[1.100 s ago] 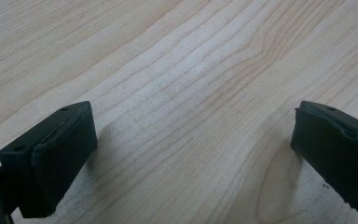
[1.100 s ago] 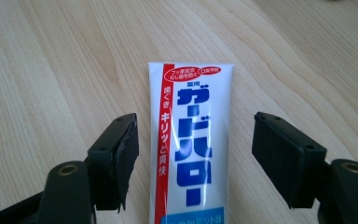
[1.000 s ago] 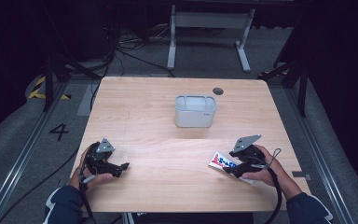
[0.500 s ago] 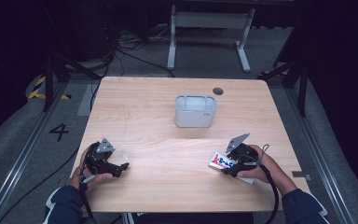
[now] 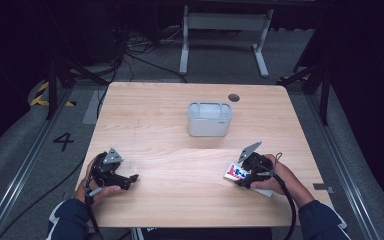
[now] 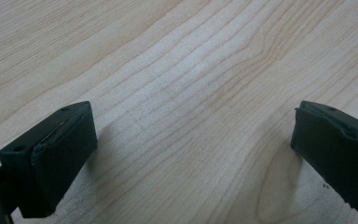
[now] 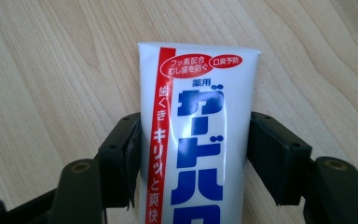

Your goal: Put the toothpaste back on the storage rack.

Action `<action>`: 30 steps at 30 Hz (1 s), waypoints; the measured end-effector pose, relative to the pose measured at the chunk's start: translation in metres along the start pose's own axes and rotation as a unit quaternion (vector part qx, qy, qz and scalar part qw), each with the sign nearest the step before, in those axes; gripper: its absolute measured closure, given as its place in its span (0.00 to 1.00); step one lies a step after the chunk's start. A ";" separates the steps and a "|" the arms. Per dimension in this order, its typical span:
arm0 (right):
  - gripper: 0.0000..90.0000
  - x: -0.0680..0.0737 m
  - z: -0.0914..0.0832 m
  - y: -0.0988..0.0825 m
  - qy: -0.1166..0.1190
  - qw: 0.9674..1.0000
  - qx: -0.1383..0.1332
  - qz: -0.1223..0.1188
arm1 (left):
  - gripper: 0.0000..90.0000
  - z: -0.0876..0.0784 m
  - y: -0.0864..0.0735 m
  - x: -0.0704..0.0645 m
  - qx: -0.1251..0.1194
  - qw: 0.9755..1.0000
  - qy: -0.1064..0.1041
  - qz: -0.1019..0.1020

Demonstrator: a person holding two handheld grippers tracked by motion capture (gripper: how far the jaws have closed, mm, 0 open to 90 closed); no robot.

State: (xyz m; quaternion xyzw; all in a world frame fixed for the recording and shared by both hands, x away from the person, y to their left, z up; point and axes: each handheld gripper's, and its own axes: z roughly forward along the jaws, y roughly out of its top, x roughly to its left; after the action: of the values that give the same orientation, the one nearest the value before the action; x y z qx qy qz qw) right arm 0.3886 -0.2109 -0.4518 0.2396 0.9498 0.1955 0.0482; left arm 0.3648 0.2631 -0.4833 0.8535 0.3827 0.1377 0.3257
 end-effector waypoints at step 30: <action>0.68 -0.001 -0.018 -0.004 0.005 1.000 -0.021 0.009 | 0.01 0.000 0.000 0.000 0.001 1.000 0.000 0.000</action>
State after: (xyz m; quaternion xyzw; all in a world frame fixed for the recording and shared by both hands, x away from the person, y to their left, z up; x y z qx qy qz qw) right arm 0.3845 -0.2208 -0.4370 0.2462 0.9433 0.2175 0.0466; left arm 0.3648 0.2631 -0.4832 0.8538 0.3827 0.1373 0.3251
